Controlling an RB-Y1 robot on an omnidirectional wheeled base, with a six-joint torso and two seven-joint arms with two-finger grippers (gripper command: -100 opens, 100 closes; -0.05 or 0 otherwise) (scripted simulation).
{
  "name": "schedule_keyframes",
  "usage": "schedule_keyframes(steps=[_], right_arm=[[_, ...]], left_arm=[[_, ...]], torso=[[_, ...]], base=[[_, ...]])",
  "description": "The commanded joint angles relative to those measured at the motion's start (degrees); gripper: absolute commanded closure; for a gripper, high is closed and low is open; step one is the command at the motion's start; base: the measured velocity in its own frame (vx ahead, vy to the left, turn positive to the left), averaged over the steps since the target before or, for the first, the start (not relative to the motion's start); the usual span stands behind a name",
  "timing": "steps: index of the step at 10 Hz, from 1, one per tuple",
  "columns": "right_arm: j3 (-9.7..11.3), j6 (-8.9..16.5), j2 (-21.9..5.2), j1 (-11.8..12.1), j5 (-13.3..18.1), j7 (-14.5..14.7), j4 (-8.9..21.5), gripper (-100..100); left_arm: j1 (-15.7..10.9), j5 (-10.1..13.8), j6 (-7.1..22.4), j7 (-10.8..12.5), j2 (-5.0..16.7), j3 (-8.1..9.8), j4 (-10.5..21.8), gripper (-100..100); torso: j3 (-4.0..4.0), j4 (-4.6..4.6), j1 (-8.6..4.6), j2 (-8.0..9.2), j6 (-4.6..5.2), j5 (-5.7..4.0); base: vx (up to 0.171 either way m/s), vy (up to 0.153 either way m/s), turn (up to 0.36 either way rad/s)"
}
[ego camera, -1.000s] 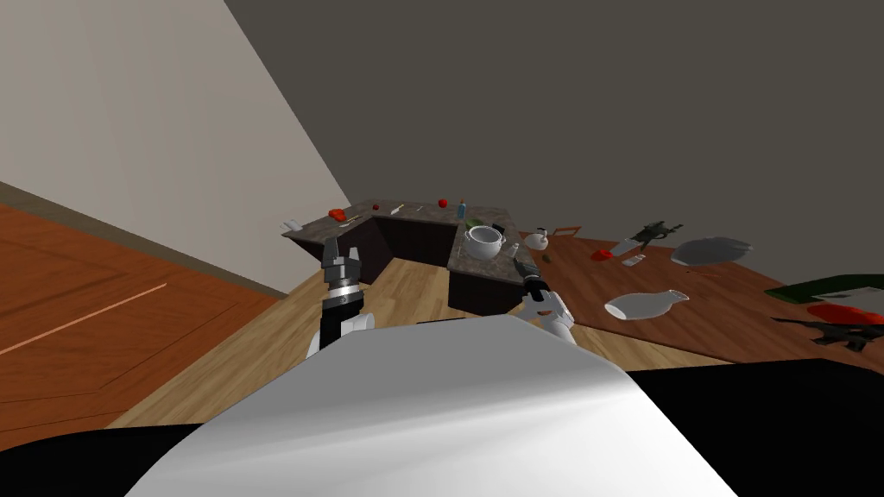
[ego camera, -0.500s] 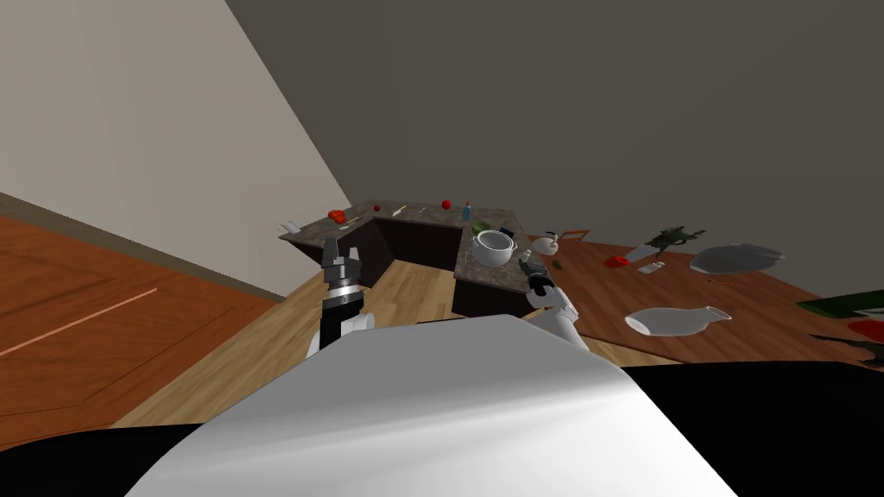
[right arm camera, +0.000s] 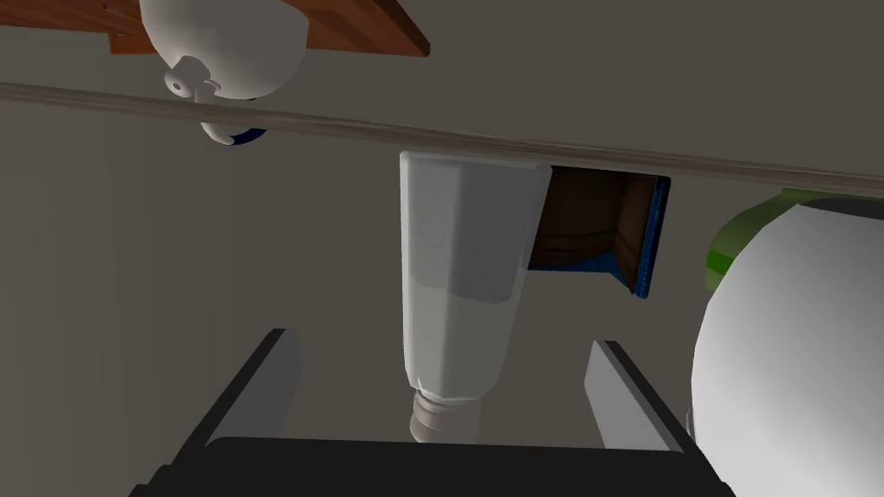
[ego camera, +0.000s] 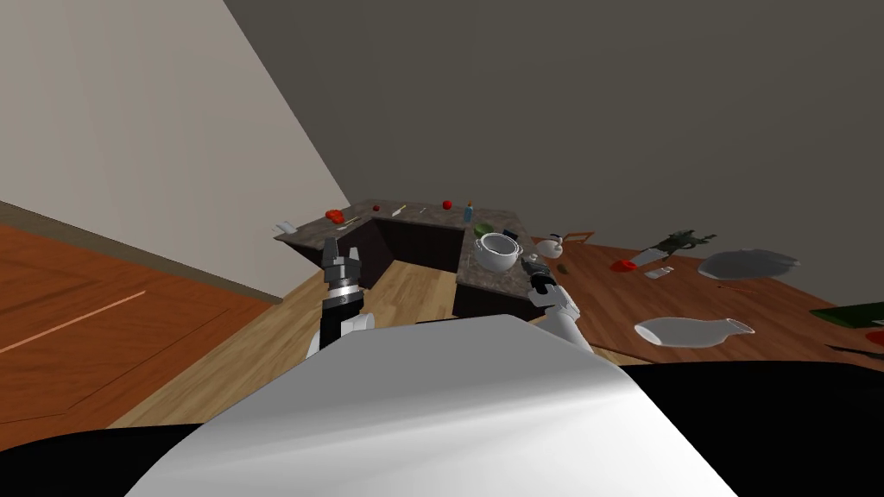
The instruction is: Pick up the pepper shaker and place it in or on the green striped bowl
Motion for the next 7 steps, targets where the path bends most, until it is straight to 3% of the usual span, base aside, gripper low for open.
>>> schedule_keyframes(steps=[1, 2, 6, 7], right_arm=[[0.0, 0.0, 0.0, 0.0, 0.0, 0.0, 0.0, -100], [0.0, 0.0, 0.0, 0.0, 0.0, 0.0, 0.0, 100], [0.0, -0.1, 0.0, 0.0, 0.0, 0.0, 0.0, 100], [0.0, -0.1, 0.0, 0.0, 0.0, 0.0, 0.0, 0]], left_arm=[[0.0, 0.0, 0.0, 0.0, 0.0, 0.0, 0.0, 0], [0.0, 0.0, 0.0, 0.0, 0.0, 0.0, 0.0, 0], [0.0, 0.0, 0.0, 0.0, 0.0, -0.01, 0.0, 0], [0.0, 0.0, 0.0, 0.0, 0.0, -0.01, 0.0, 0]], torso=[[0.0, 0.0, 0.0, 0.0, 0.0, 0.0], [0.02, -0.01, 0.03, 0.07, 0.0, -0.01], [0.12, 0.02, 0.11, 0.25, 0.02, 0.0], [0.12, 0.02, 0.11, 0.25, 0.02, 0.0]], base=[[0.059, -0.034, 0.008], [0.008, -0.005, 0.001], [0.0, 0.0, 0.0], [0.0, 0.0, 0.0]])
